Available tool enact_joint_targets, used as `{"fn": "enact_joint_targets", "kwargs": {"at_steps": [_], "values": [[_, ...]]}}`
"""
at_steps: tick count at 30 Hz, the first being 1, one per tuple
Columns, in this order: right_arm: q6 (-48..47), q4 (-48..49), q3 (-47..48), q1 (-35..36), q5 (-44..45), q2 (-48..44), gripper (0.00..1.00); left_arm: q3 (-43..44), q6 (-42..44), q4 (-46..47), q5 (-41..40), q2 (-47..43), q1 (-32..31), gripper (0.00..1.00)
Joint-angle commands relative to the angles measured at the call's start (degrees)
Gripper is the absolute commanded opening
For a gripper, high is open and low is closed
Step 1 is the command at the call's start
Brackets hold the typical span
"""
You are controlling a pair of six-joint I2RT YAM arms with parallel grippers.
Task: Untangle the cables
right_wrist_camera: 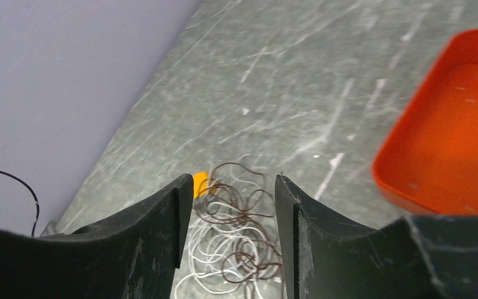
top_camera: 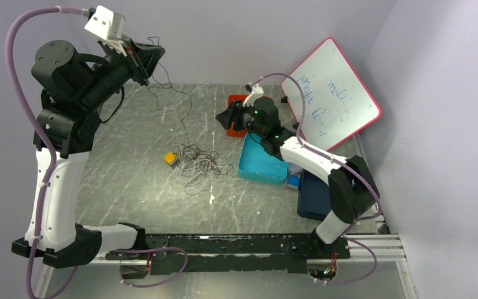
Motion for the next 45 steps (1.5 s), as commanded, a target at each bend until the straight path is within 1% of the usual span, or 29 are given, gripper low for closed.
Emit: {"fn": "enact_joint_targets", "kwargs": {"at_steps": [1, 9, 13, 16, 20, 24, 29, 37, 40, 45], "values": [[-2.02, -7.50, -2.96, -3.13, 8.88, -6.95, 0.55, 1.43, 0.71, -1.46, 0.49, 0.92, -0.28, 0.07], [-6.27, -15.70, -8.63, -6.21, 16.82, -20.37, 0.59, -1.10, -1.60, 0.28, 3.80, 3.90, -0.28, 0.07], [-7.53, -19.56, -11.07, -6.67, 20.21, -26.21, 0.59, -5.19, -3.68, 4.27, 7.12, 4.50, -0.43, 0.07], [-8.18, -21.02, -12.61, -6.88, 21.66, -30.61, 0.61, -7.51, -4.80, 7.42, 8.68, 5.14, -0.74, 0.07], [-8.66, -21.48, -13.81, -7.05, 21.99, -34.58, 0.63, -8.38, -4.90, 9.97, 10.35, 7.09, -2.11, 0.07], [-9.05, -21.46, -14.28, -7.05, 21.71, -37.34, 0.63, -6.66, -4.49, 10.60, 10.05, 10.01, -4.76, 0.07], [-8.66, -21.66, -14.64, -7.13, 23.56, -40.68, 0.63, -3.88, -3.84, 11.20, 9.76, 14.27, -8.50, 0.07], [-7.12, -21.66, -16.05, -7.09, 30.01, -48.09, 0.63, 3.07, -2.47, 11.68, 7.83, 21.93, -15.25, 0.07], [-7.09, -22.08, -16.47, -7.14, 32.13, -50.09, 0.63, 3.43, -2.74, 13.32, 8.15, 24.21, -16.84, 0.07], [-7.39, -22.70, -17.10, -7.14, 33.40, -51.98, 0.63, 0.72, -4.13, 18.37, 9.93, 27.48, -18.94, 0.07]]}}
